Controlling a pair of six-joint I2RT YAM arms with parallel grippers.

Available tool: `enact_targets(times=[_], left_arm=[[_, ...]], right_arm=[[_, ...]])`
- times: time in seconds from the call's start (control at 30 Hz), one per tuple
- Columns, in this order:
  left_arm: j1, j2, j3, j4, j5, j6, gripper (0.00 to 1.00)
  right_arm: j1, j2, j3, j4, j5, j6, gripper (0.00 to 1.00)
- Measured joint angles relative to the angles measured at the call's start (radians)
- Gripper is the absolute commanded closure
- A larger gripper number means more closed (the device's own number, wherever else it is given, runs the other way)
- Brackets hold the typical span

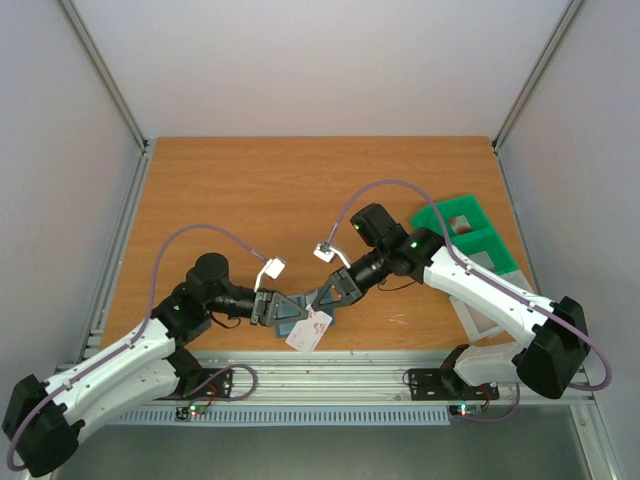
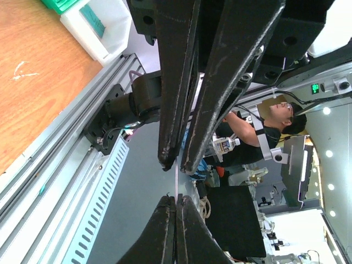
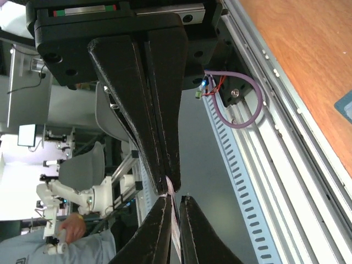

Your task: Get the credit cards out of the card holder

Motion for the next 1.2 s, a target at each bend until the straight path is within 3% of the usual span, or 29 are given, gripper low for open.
enact_targets(times=[0.23,0.3,0.43,0.6,0.77,0.87,1.2], left_arm=[[-0.003,-0.027,-0.012,0.004,0.003,-0.005,1.00],[-0.003,-0.027,-0.012,0.003,0.005,-0.005,0.95],[-0.003,-0.025,-0.013,0.003,-0.026,-0.011,0.75],[-0.002,-0.027,-0.010,-0.020,-0.125,0.003,0.41],[-0.002,-0.048,0.027,-0.158,-0.266,0.026,0.19],[-0.002,-0.047,0.076,-0.245,-0.348,0.054,0.01],[-0.002,0.008,0.257,-0.487,-0.610,0.151,0.01]], right_arm=[[0.010,0.000,-0.003,0.017,-0.028,0.005,0.99],[0.009,0.000,-0.010,0.027,-0.037,0.011,0.99],[0.009,-0.011,-0.039,0.064,-0.035,0.038,0.99],[-0.013,-0.039,-0.084,0.111,0.000,0.114,0.99],[-0.087,-0.065,-0.108,0.159,0.060,0.205,0.99],[-0.130,-0.092,-0.125,0.184,0.105,0.254,0.99],[-0.336,-0.196,-0.201,0.227,0.238,0.391,0.99]])
